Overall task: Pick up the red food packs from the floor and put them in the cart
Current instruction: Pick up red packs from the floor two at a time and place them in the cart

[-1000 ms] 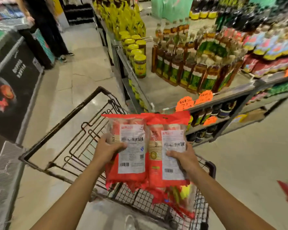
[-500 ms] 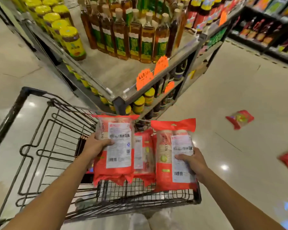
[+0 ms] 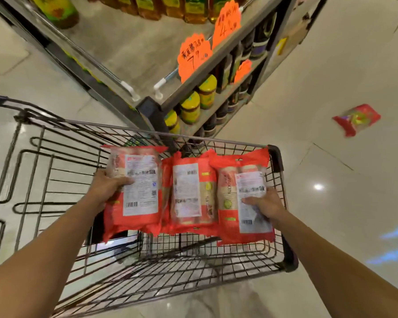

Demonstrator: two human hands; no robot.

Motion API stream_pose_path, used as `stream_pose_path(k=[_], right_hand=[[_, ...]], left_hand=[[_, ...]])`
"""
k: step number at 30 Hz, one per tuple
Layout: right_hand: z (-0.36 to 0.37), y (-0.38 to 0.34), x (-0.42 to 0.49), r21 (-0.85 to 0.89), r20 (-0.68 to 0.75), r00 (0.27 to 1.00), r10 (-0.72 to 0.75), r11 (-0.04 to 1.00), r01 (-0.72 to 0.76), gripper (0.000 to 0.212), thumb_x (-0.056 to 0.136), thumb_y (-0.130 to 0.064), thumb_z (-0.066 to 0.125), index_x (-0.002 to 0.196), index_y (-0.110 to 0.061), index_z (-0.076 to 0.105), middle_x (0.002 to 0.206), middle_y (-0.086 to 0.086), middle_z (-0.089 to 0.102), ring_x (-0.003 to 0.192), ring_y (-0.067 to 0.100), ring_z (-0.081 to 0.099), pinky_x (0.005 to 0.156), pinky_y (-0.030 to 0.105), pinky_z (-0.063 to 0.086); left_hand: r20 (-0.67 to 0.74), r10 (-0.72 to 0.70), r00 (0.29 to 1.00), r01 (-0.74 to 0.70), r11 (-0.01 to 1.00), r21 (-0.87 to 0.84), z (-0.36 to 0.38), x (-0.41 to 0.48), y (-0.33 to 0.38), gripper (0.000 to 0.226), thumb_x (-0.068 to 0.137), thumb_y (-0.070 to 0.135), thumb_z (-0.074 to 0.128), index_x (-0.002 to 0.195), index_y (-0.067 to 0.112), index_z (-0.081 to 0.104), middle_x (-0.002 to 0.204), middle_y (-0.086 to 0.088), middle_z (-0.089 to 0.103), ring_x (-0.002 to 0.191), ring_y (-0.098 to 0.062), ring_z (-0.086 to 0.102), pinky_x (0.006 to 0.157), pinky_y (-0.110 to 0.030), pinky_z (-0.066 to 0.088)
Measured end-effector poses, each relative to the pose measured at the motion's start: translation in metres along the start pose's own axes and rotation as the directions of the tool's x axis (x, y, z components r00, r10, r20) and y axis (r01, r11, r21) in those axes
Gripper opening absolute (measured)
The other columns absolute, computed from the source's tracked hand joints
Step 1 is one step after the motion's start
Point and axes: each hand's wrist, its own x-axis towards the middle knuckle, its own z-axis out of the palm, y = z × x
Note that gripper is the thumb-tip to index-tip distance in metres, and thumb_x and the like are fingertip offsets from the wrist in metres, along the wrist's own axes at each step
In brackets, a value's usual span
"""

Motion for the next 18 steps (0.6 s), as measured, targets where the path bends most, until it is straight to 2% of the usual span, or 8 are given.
stream_pose_path(k=[2, 4, 6, 9, 11, 14, 15, 18], right_hand=[[0.002, 0.003, 0.009, -0.029, 0.011, 1.0, -0.001, 1.0, 0.002, 0.048, 0.073, 0.007, 0.084, 0.116, -0.004, 0.068, 0.107, 0.014, 0.079, 0.092, 0.032, 0.078, 0.085, 0.056, 0.062], [0.002, 0.004, 0.016, -0.07, -0.006, 1.0, 0.024, 0.997, -0.024, 0.046, 0.077, 0.003, 0.083, 0.119, -0.001, 0.066, 0.108, 0.017, 0.078, 0.088, 0.032, 0.079, 0.079, 0.048, 0.064], [0.007, -0.001, 0.018, -0.199, -0.069, 0.997, 0.021, 0.979, -0.034, 0.05, 0.081, -0.012, 0.085, 0.123, -0.004, 0.06, 0.104, 0.013, 0.076, 0.079, 0.027, 0.078, 0.064, 0.038, 0.064], [0.014, -0.011, 0.01, -0.374, -0.152, 0.988, 0.003, 0.925, -0.06, 0.048, 0.088, -0.023, 0.079, 0.119, -0.007, 0.047, 0.097, 0.004, 0.066, 0.073, 0.019, 0.068, 0.051, 0.03, 0.053], [0.019, -0.016, 0.002, -0.46, -0.161, 0.986, -0.051, 0.888, -0.029, 0.047, 0.089, -0.026, 0.076, 0.121, -0.012, 0.045, 0.104, 0.006, 0.066, 0.079, 0.021, 0.068, 0.055, 0.034, 0.056], [0.02, -0.035, -0.01, -0.591, -0.097, 0.978, -0.184, 0.802, 0.092, 0.055, 0.087, -0.042, 0.071, 0.13, -0.019, 0.045, 0.112, 0.008, 0.066, 0.089, 0.024, 0.069, 0.071, 0.043, 0.063], [0.022, -0.052, -0.021, -0.619, -0.053, 0.971, -0.231, 0.771, 0.15, 0.061, 0.089, -0.045, 0.07, 0.136, -0.018, 0.043, 0.118, 0.009, 0.064, 0.096, 0.025, 0.067, 0.078, 0.042, 0.061], [0.03, -0.116, -0.062, -0.703, 0.098, 0.913, -0.397, 0.622, 0.346, 0.07, 0.096, -0.042, 0.065, 0.152, -0.012, 0.037, 0.146, 0.013, 0.051, 0.131, 0.033, 0.052, 0.107, 0.044, 0.046]], left_hand=[[-0.016, 0.006, 1.0, -0.006, 1.0, -0.024, 0.009, 0.01, -0.004, 0.033, 0.075, 0.002, 0.086, 0.103, 0.001, 0.07, 0.095, -0.013, 0.078, 0.074, -0.026, 0.076, 0.063, -0.034, 0.064], [-0.028, 0.043, 0.999, -0.043, 0.999, 0.025, 0.012, 0.016, -0.007, 0.032, 0.081, 0.005, 0.084, 0.108, -0.001, 0.069, 0.108, -0.018, 0.075, 0.084, -0.03, 0.074, 0.073, -0.04, 0.064], [-0.054, 0.088, 0.995, -0.08, 0.987, 0.138, 0.014, 0.022, -0.011, 0.035, 0.084, 0.017, 0.083, 0.108, -0.003, 0.068, 0.109, -0.016, 0.075, 0.094, -0.032, 0.073, 0.084, -0.046, 0.061], [-0.085, 0.166, 0.983, -0.13, 0.936, 0.326, 0.012, 0.031, -0.022, 0.065, 0.076, 0.054, 0.076, 0.109, 0.0, 0.062, 0.104, -0.005, 0.074, 0.092, -0.028, 0.073, 0.08, -0.042, 0.06], [-0.118, 0.214, 0.97, -0.135, 0.871, 0.472, 0.011, 0.026, -0.02, 0.069, 0.071, 0.063, 0.065, 0.113, 0.009, 0.064, 0.105, -0.01, 0.072, 0.093, -0.032, 0.071, 0.079, -0.047, 0.061], [-0.109, 0.284, 0.952, -0.156, 0.763, 0.628, 0.012, -0.022, 0.017, 0.053, 0.086, 0.04, 0.069, 0.123, 0.003, 0.057, 0.116, -0.019, 0.064, 0.104, -0.039, 0.063, 0.088, -0.051, 0.056], [-0.1, 0.326, 0.94, -0.171, 0.705, 0.688, 0.012, -0.037, 0.03, 0.053, 0.089, 0.039, 0.068, 0.127, 0.003, 0.056, 0.121, -0.021, 0.062, 0.107, -0.041, 0.061, 0.09, -0.051, 0.054], [0.01, 0.518, 0.855, -0.272, 0.432, 0.86, 0.013, -0.074, 0.066, 0.064, 0.09, 0.048, 0.062, 0.139, 0.008, 0.052, 0.136, -0.017, 0.059, 0.12, -0.039, 0.057, 0.102, -0.052, 0.045]])
